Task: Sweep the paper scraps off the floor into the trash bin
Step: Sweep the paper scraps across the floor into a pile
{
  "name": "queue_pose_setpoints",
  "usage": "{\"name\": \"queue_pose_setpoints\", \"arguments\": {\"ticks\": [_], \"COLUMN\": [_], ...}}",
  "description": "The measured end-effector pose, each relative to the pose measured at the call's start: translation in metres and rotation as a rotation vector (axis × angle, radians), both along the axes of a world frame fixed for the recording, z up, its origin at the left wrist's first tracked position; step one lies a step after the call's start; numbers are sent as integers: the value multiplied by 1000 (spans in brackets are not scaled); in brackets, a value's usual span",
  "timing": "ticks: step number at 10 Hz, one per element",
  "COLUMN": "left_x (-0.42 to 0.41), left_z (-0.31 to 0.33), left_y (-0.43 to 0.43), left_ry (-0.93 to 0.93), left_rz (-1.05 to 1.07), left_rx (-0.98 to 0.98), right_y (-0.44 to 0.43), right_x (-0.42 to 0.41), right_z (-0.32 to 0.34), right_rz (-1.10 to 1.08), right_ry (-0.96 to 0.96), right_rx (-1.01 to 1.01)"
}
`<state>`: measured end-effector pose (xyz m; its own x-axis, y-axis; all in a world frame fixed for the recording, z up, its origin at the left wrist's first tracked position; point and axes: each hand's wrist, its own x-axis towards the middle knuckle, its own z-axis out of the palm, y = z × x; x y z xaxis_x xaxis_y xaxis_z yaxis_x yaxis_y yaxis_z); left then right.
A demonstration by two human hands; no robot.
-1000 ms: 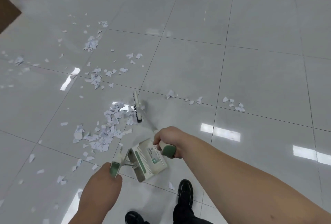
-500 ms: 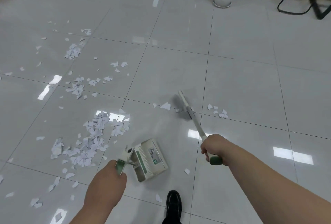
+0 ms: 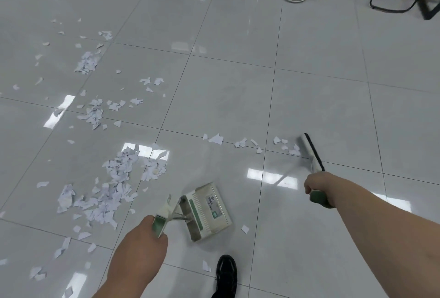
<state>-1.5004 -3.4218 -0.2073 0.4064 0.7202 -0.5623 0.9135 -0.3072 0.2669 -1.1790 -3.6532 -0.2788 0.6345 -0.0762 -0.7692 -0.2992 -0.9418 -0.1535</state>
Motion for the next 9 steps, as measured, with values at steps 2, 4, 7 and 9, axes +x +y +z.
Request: {"name": "queue_pose_setpoints", "arguments": {"ticks": [2, 4, 7, 9], "left_x": [-19, -61, -155, -215], "left_z": [3, 12, 19, 22], "left_y": [8, 25, 60, 83], "left_ry": [35, 23, 9, -3], "left_rz": [37, 133, 283, 287], "left_rx": [-4, -4, 2, -17], "right_y": [69, 133, 274, 295], "right_x": [-50, -125, -232, -281], "right_z": [0, 10, 37, 63], "right_rz": [111, 139, 116, 160], "right_ry": [185, 295, 470, 473], "right_rx": [115, 249, 458, 453]}}
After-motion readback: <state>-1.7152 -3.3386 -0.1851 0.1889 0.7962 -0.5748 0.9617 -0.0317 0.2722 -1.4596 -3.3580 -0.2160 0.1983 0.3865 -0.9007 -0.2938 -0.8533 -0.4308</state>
